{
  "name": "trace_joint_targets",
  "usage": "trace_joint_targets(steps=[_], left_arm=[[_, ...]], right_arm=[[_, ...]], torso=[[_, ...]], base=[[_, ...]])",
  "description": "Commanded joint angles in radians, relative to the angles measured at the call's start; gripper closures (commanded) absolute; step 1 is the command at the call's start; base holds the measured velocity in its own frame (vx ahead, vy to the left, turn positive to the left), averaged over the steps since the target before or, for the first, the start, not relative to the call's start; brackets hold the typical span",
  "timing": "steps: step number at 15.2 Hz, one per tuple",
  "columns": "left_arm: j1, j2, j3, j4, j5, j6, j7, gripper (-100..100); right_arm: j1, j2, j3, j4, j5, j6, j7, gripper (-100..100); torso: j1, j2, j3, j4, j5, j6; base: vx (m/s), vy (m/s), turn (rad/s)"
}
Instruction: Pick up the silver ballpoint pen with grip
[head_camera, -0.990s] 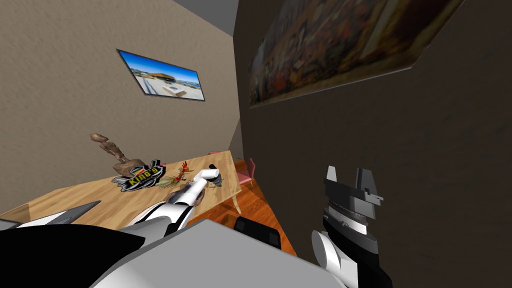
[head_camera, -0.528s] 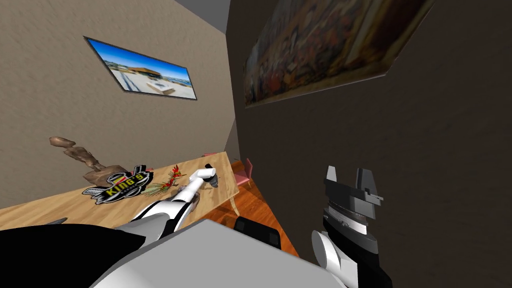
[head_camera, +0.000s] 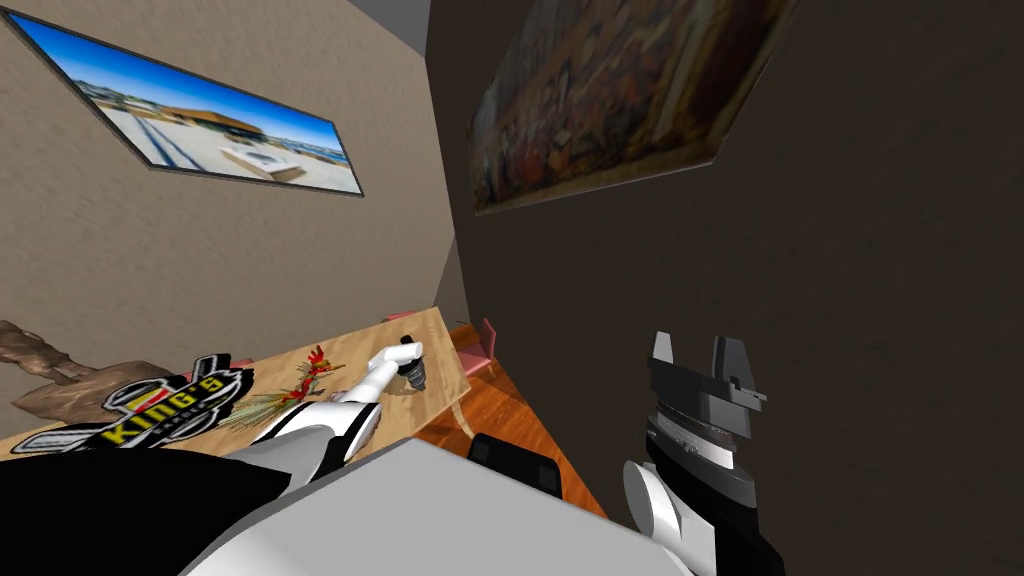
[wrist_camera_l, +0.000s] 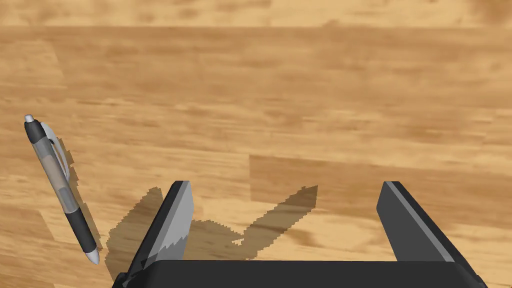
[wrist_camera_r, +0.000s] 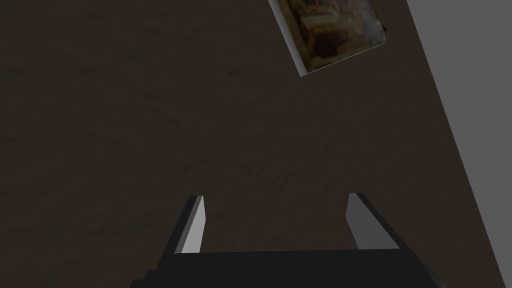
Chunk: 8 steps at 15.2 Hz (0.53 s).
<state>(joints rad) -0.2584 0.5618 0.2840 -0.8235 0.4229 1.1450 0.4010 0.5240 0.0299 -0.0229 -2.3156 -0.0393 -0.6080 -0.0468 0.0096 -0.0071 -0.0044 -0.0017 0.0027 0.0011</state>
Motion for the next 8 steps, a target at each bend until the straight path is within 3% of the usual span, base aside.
trace_joint_targets(steps=[1,5,6,7,8], left_arm=[[0.000,0.000,0.000,0.000,0.000,0.000,0.000,-100],[0.010,-0.022,-0.001,0.031,-0.012,-0.059,-0.008,-100],[0.012,-0.017,0.000,0.016,-0.009,-0.038,-0.005,-100],[0.003,-0.004,0.001,0.009,-0.001,-0.009,-0.003,100],[0.002,-0.002,0.001,0.006,0.000,-0.003,-0.002,100]], right_arm=[[0.000,0.000,0.000,0.000,0.000,0.000,0.000,0],[0.000,0.000,0.000,0.000,0.000,0.000,0.000,0],[0.000,0.000,0.000,0.000,0.000,0.000,0.000,0],[0.000,0.000,0.000,0.000,0.000,0.000,0.000,0],[0.000,0.000,0.000,0.000,0.000,0.000,0.000,0]], torso=[[0.000,0.000,0.000,0.000,0.000,0.000],[-0.002,-0.001,0.000,0.000,0.000,-0.001],[-0.002,-0.001,0.000,0.000,0.000,-0.001],[-0.002,0.000,0.000,0.000,-0.001,-0.001],[-0.002,0.000,0.000,0.000,-0.001,0.000]], base=[[0.003,0.023,-0.062],[0.014,0.005,0.023],[0.009,0.000,0.008],[-0.009,-0.004,-0.033],[-0.019,-0.004,-0.048]])
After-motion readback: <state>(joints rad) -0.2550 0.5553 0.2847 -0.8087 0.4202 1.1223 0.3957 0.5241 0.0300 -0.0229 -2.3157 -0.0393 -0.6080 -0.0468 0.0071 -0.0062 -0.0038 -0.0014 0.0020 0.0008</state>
